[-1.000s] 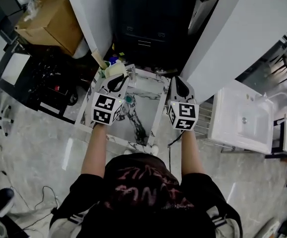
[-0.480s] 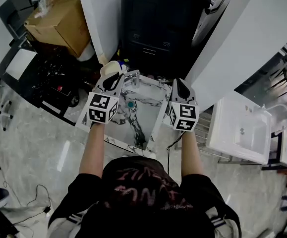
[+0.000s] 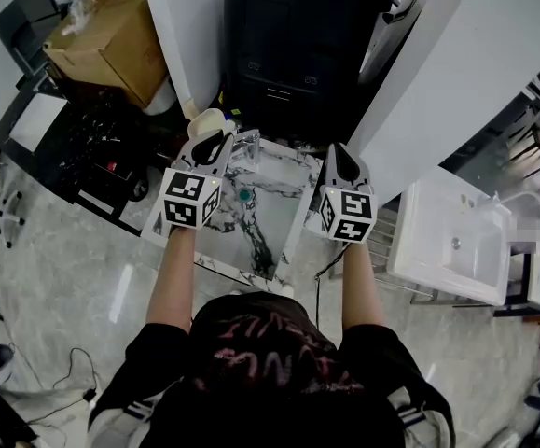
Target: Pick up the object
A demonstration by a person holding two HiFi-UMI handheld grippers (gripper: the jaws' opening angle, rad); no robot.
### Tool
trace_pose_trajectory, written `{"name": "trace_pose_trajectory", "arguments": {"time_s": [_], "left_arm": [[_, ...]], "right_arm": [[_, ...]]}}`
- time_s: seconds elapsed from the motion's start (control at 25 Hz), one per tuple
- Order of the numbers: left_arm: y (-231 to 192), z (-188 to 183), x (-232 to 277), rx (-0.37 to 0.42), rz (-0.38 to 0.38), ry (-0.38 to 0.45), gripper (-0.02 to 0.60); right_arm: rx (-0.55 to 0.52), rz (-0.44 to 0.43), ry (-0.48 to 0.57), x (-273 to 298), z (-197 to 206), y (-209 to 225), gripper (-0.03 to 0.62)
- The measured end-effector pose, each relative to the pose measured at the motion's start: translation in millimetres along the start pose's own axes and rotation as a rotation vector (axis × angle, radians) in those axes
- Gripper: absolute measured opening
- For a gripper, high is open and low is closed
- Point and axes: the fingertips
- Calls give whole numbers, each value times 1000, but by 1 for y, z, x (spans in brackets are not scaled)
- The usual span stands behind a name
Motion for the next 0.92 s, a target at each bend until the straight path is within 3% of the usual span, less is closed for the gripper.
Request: {"name": "trace_pose_trajectory", "arguments": {"time_s": [0.92], "left_arm": [[2, -3, 8, 14, 21, 5, 46]], "right_arm": [[0, 28, 6, 4, -2, 11, 14]]}}
Point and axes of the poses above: the fingertips, and each gripper's own axes: x forward along the fingers, y to its right, z out of its underside, and after that the axes turned 1 degree about -y, right-handed
